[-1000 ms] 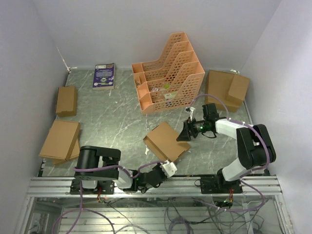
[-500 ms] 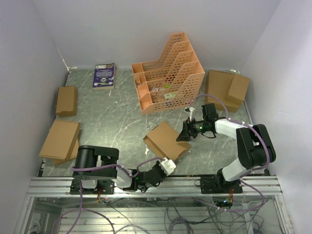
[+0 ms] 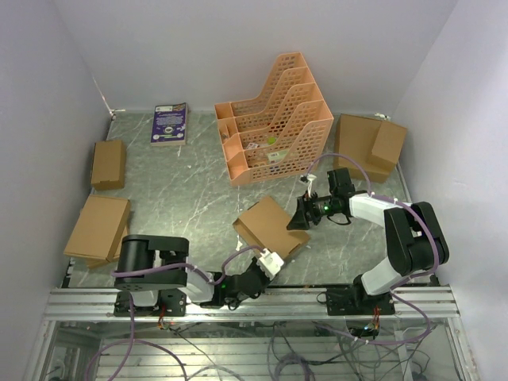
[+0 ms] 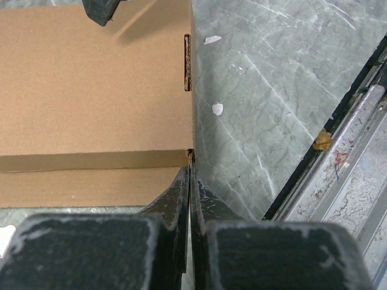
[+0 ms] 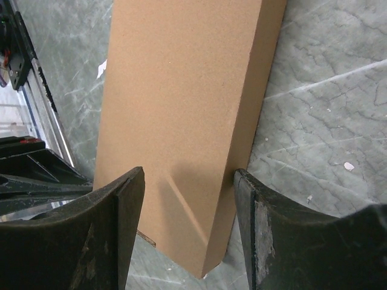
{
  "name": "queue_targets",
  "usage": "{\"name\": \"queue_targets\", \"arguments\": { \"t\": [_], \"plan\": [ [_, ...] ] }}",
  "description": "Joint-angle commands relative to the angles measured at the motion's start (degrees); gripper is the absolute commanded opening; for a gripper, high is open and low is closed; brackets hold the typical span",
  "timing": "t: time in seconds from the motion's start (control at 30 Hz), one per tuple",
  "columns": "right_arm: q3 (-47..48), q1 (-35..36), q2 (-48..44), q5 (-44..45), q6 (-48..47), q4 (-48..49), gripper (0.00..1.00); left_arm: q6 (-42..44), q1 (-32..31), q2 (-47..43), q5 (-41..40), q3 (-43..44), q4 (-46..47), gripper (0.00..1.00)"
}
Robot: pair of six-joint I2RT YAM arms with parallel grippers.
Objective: Fold the paper box
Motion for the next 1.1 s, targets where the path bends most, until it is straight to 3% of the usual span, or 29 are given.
{"name": "queue_targets", "arguments": {
  "t": [0.0,0.5,0.87,1.07],
  "plan": [
    [0.9,1.2,0.7,-0.7,0.2,-1.0,0.59,-3.3,1.2,-1.9,0.2,1.7,-2.6,0.07],
    [1.2,3.5,0.4,-0.6,-0.7,-1.6,0.56,-7.4,3.8,-6.5,1.3,7.7,-17.5,0.07],
    [1.1,5.4,0.5,-0.4,-0.6,-1.4,0.53,-14.8,8.0,-8.0,4.2,15.6,-35.4,0.07],
    [1.2,5.4,0.7,0.9,0.2,-1.1,0.53,-17.6,9.2,-10.6,6.7,14.7,-38.4,0.21]
  ]
}}
